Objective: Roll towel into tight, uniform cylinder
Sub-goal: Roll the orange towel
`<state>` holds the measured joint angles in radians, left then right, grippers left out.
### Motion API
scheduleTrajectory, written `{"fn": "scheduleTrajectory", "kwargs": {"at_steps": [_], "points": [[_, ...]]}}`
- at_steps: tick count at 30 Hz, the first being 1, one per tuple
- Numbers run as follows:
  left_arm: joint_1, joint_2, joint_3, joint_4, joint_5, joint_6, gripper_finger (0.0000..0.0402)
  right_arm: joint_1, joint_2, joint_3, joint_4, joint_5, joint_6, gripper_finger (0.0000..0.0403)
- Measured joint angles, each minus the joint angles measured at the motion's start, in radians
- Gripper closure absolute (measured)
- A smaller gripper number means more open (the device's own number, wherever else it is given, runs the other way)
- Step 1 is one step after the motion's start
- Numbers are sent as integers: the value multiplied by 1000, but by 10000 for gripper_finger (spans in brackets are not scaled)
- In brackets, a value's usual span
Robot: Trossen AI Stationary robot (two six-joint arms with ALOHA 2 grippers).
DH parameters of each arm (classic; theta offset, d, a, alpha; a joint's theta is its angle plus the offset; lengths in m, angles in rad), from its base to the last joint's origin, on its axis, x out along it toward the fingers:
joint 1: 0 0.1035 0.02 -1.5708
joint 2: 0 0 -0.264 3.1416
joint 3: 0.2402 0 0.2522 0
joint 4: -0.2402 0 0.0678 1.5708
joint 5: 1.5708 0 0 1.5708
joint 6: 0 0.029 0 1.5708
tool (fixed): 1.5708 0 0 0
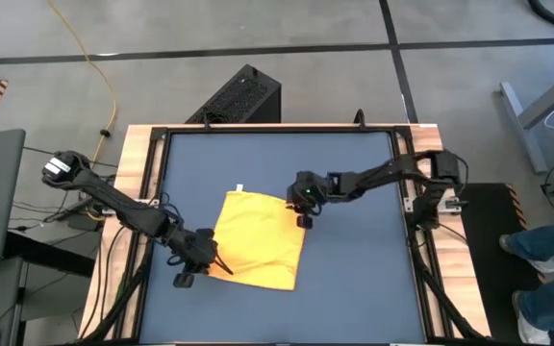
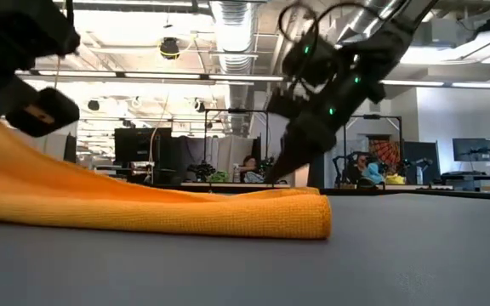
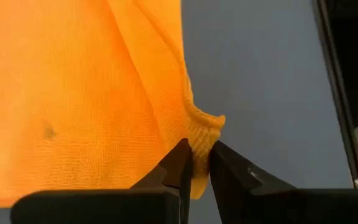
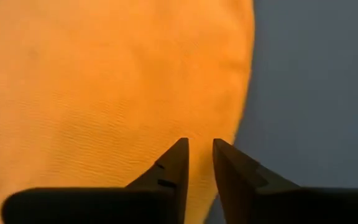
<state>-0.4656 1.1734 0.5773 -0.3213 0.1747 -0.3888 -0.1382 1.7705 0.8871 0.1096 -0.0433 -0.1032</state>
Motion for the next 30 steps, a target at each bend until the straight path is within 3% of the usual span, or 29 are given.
{"fn": "scheduleTrajectory", "kwargs": {"at_steps": [8,16,23,30], "points": [[0,-145,40,-81,-117,10,382,-11,42,1,-120,42,70,389],[-3,-194,40,-118,-120,-40,388,41,-57,-5,-477,352,255,380],[-36,-173,39,-168,-183,-45,343,90,-179,-49,-767,403,450,383],[-70,-154,39,-215,-253,-68,284,186,-288,-233,-718,427,668,380]]}}
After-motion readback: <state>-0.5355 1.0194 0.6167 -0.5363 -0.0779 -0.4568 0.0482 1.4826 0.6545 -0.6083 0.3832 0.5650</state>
